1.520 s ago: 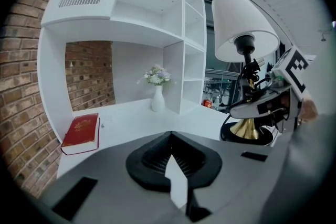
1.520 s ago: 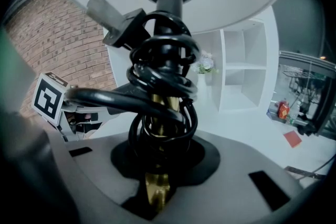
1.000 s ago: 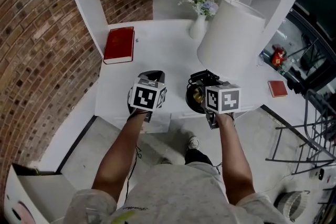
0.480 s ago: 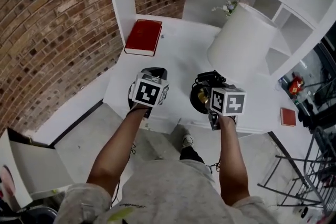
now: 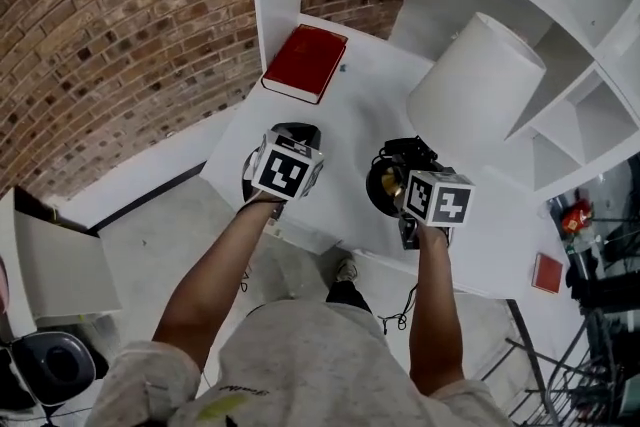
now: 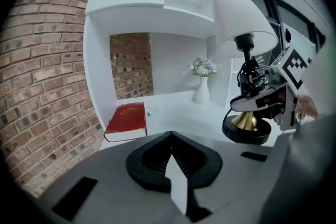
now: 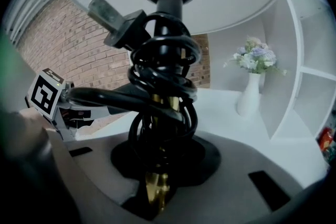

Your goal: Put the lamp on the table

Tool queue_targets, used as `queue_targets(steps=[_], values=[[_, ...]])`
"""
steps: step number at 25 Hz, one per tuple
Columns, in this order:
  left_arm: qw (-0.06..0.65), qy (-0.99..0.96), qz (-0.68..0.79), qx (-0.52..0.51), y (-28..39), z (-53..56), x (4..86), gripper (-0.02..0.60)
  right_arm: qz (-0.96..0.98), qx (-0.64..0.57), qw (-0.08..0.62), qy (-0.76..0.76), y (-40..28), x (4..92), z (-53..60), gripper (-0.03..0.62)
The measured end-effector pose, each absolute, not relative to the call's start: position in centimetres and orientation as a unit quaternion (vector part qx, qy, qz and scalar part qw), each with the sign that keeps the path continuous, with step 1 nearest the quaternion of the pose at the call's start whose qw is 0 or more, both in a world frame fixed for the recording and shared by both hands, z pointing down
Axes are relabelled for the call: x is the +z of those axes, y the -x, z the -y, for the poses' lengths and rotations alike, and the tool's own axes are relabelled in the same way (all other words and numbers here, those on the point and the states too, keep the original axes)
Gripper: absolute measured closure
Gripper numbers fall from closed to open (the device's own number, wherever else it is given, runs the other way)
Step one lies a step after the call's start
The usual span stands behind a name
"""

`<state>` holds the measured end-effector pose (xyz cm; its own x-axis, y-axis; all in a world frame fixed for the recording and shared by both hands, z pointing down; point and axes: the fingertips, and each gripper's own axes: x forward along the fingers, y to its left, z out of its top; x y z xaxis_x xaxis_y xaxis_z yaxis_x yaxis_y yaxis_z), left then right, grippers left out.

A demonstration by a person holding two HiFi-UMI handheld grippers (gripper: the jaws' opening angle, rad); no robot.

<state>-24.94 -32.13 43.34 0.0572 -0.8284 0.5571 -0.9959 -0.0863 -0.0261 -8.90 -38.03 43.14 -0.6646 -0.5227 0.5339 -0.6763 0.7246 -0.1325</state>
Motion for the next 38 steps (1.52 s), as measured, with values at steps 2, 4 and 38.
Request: queue_targets(steps=[2, 4, 38], values=[[0.189, -0.696, 0.654, 0.229, 25.3, 32.7, 43.7, 0.586, 0.901, 0.156, 0.241, -0.324, 9.3, 43.5, 39.1, 0.505], [0.189, -0.689, 0.66, 0.232, 25.7, 33.4, 44.0, 0.586, 0.906, 0.15, 0.242, -0.314, 9.9, 43.7, 40.0, 0.507], [0.222, -0.626, 0.701, 0.26, 27.8, 38.6, 48.6, 0.584, 0.952, 0.077, 0.252, -0.156, 21.5, 50.2, 49.7, 0.507]])
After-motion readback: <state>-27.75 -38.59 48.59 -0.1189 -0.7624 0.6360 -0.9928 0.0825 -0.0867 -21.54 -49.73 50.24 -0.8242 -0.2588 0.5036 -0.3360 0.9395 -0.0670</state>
